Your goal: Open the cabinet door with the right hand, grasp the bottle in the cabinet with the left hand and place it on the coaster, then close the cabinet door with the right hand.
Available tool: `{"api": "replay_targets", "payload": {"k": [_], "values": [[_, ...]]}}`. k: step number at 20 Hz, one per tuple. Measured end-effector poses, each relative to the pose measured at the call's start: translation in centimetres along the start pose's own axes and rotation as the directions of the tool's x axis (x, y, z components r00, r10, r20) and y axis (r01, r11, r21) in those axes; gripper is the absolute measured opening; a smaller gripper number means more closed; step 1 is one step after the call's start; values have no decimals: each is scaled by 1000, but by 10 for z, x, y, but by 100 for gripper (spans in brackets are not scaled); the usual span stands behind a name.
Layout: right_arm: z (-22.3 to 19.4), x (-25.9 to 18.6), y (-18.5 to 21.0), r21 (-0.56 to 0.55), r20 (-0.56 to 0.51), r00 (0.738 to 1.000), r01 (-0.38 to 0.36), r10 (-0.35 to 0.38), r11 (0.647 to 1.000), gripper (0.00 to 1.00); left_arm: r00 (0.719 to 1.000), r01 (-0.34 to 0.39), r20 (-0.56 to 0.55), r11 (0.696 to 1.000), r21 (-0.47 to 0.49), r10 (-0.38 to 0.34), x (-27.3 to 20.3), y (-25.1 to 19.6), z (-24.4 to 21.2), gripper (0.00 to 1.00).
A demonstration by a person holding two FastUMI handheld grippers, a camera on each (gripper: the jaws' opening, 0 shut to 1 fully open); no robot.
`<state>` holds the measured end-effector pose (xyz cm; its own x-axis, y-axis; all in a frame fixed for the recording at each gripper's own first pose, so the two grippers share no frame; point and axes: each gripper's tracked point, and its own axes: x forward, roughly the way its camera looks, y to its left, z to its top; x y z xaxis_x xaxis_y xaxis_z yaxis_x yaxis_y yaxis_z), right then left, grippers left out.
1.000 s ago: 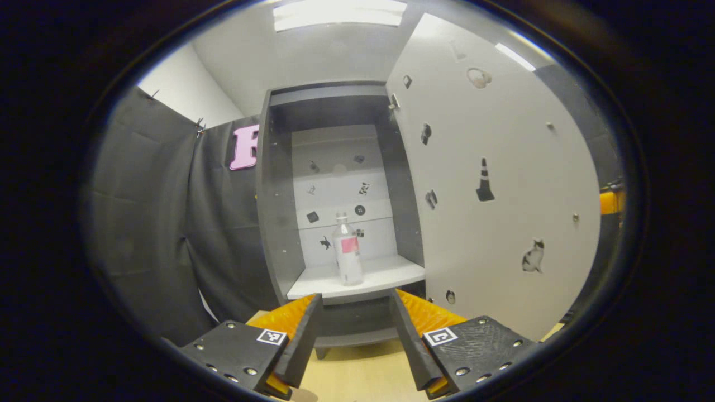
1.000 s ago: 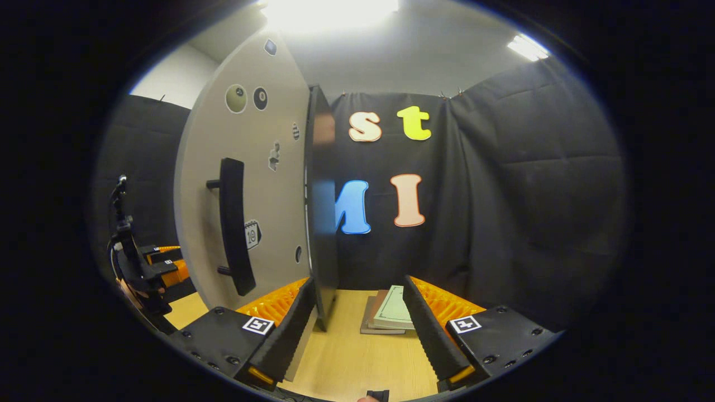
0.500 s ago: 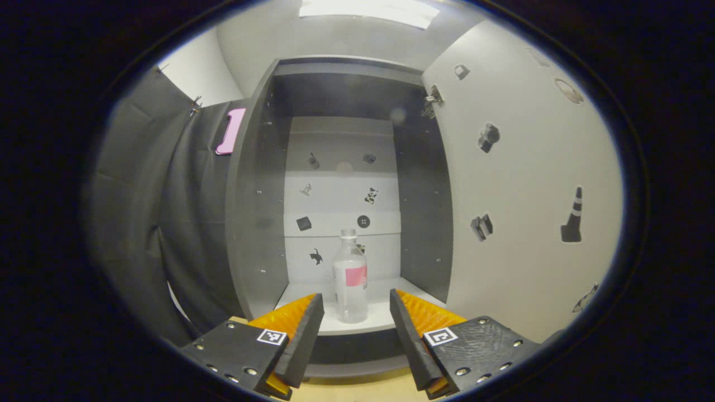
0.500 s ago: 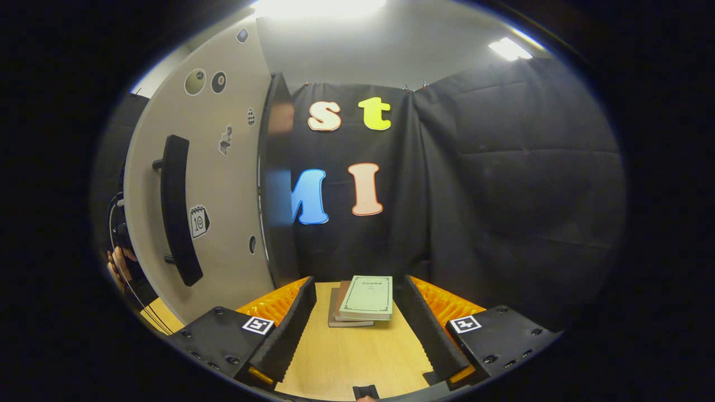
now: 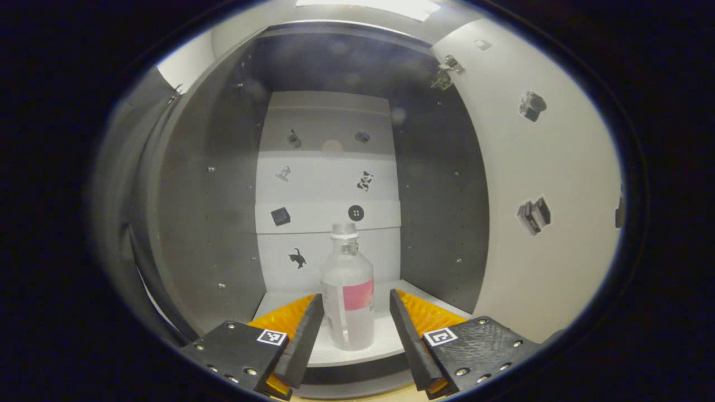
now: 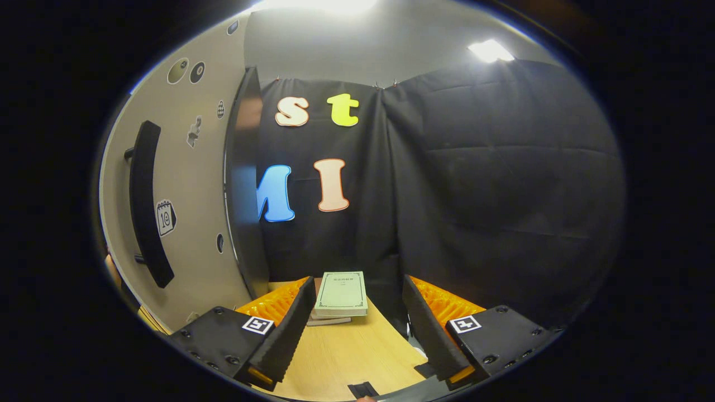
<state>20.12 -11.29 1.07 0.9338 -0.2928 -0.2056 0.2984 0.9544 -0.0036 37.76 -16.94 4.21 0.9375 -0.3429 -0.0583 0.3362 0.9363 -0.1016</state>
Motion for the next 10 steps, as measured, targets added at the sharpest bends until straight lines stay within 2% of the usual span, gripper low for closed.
{"api": "replay_targets", "payload": {"k": [7,9,10], "values": [[-13,-2,-2,1,-33,996,85,-85,996,98,1000,18,-20,1000,0,-18,42,10,-17,74],[-14,-3,-1,6,-39,995,95,-94,996,99,1000,23,-21,1000,-2,-23,50,10,-18,71],[-14,-4,-1,11,-40,995,97,-96,995,99,999,27,-24,1000,-4,-27,52,10,-18,73]]}}
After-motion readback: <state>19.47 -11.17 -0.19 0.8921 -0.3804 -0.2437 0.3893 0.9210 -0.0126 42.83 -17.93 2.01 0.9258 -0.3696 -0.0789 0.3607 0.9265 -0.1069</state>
